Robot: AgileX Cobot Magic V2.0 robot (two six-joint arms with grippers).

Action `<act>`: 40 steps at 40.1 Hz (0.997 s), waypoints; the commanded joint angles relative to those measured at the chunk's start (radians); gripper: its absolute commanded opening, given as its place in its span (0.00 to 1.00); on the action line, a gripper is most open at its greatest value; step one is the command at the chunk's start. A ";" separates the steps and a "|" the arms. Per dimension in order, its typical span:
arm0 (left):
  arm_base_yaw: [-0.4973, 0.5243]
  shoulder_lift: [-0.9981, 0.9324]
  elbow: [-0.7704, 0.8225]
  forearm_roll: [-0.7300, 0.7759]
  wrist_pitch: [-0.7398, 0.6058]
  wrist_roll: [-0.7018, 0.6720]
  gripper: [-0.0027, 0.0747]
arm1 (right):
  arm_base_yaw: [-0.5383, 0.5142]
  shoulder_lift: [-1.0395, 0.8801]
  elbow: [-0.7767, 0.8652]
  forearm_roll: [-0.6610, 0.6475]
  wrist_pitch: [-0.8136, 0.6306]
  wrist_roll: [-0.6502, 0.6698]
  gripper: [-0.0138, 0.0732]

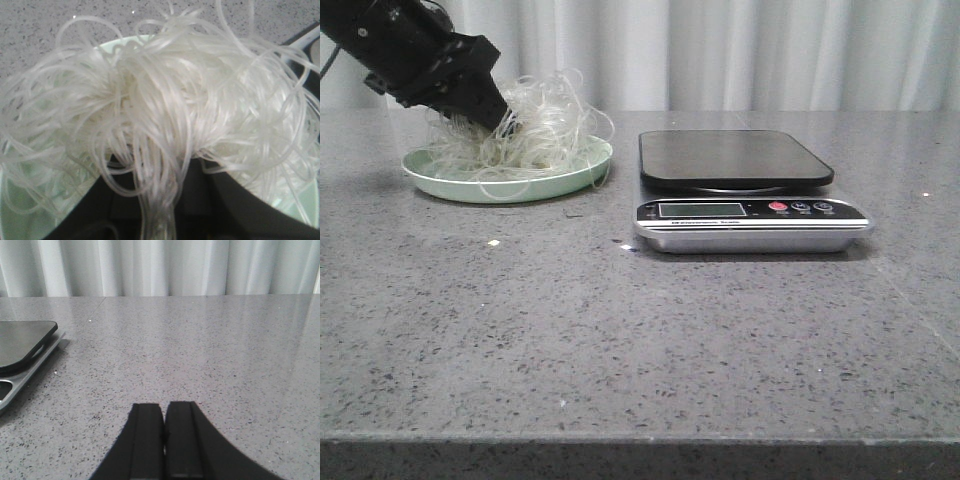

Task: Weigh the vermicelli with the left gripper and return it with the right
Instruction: 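Lower the left gripper into the vermicelli on the green plate and grasp, then lift the vermicelli with the left gripper and carry it over the scale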

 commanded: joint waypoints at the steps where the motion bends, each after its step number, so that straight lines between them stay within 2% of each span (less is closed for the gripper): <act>1: -0.007 -0.105 -0.029 -0.026 -0.036 0.000 0.22 | -0.005 -0.010 -0.007 0.000 -0.082 -0.003 0.33; 12: -0.011 -0.296 -0.029 -0.047 -0.063 0.000 0.21 | -0.005 -0.010 -0.007 0.000 -0.082 -0.003 0.33; 19: -0.051 -0.386 -0.029 -0.098 -0.067 0.000 0.21 | -0.005 -0.010 -0.007 0.000 -0.082 -0.003 0.33; 25: -0.151 -0.410 -0.029 -0.166 -0.084 0.000 0.21 | -0.005 -0.010 -0.007 0.000 -0.082 -0.003 0.33; 35: -0.351 -0.374 -0.029 -0.168 -0.236 0.002 0.21 | -0.005 -0.010 -0.007 0.000 -0.082 -0.003 0.33; 40: -0.411 -0.319 -0.029 -0.164 -0.266 0.003 0.21 | -0.005 -0.010 -0.007 0.000 -0.082 -0.003 0.33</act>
